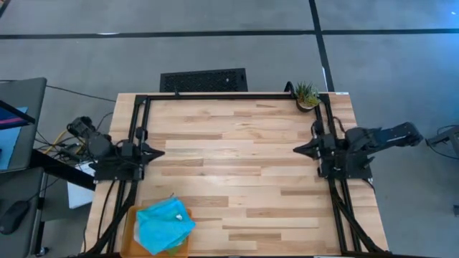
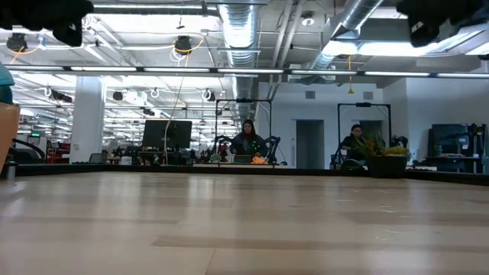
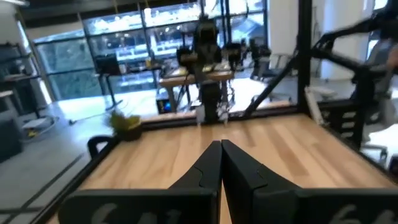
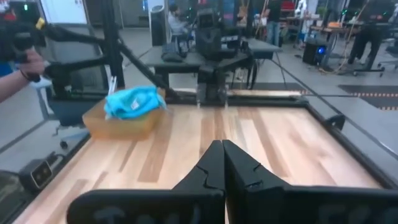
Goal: Fold microfiber towels
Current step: Return to Home Position
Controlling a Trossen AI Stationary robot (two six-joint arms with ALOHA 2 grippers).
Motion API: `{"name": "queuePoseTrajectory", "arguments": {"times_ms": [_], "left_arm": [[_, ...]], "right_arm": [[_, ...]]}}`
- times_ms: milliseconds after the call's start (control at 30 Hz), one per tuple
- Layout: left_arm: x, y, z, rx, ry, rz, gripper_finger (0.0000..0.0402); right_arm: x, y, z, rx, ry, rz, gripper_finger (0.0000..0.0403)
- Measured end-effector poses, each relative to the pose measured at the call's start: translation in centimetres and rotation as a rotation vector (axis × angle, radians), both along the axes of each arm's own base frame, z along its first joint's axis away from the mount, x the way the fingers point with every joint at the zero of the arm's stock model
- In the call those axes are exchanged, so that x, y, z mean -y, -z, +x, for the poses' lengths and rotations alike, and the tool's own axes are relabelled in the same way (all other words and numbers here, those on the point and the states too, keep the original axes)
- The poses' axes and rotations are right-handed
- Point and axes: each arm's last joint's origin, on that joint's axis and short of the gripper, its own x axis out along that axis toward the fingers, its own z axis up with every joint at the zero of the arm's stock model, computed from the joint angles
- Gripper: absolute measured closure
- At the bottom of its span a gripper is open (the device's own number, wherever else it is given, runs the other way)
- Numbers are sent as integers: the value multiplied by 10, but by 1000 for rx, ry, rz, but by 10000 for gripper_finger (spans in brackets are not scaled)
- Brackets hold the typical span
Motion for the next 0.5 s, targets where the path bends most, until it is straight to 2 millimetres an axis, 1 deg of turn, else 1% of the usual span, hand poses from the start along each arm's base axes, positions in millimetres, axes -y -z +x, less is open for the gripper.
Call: {"name": "queuePoseTrajectory", "arguments": {"times_ms": [167,233,300,367,500], "left_arm": [[0,-4,1,33,38,-13,401],[-2,-3,2,30,9,-17,401],[-2,-2,4,51,-25,-16,401],[-1,2,8,97,-35,13,401],[2,22,19,151,-14,69,401]], "right_arm": [[-1,26,5,28,9,31,391],[-1,37,7,34,15,32,391],[0,43,6,52,22,36,391],[1,50,5,65,30,32,391],[4,62,2,94,46,39,391]]}}
